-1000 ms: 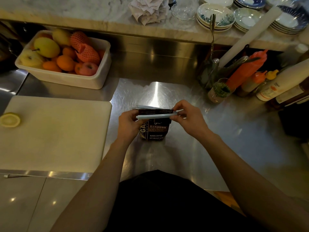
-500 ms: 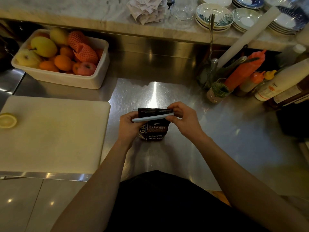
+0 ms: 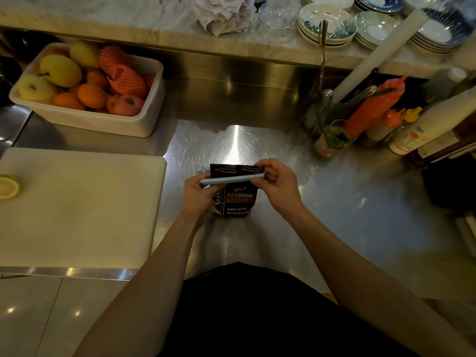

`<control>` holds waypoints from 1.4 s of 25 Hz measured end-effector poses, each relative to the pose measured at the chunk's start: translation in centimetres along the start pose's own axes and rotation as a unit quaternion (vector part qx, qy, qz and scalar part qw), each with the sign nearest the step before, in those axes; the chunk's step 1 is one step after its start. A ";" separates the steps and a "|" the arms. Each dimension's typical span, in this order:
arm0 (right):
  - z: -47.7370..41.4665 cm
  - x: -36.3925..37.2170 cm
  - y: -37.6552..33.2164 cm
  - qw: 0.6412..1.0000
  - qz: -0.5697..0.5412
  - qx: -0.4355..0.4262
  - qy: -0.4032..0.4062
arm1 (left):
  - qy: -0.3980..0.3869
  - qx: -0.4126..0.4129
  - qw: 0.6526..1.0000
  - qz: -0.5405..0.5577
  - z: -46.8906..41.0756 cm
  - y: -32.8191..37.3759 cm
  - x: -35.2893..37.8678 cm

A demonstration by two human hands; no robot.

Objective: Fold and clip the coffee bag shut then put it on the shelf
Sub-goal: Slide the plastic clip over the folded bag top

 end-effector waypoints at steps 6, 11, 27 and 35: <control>0.3 0.0 0.6 0.998 -0.027 0.014 0.053 | 0.004 -0.023 1.000 -0.016 -0.7 -0.4 -0.2; 0.8 -0.2 0.5 0.997 -0.017 0.007 0.076 | -0.021 -0.045 0.997 -0.062 -0.7 -0.5 -0.2; 0.4 -0.7 -0.2 0.996 0.072 -0.034 0.042 | -0.038 0.096 0.942 -0.318 -0.9 6.0 -1.0; 0.6 -0.8 0.1 0.996 0.074 -0.033 0.032 | -0.049 0.124 0.927 -0.351 -0.5 6.3 -0.6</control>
Point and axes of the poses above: each hand's wrist, its own z-axis away from the middle knuckle, its own x-axis out of the palm, y = z × x, the point moved 10 cm from there along -z, towards the middle knuckle, and after that the axes turned 13 degrees about -x, right-handed, at the moved point
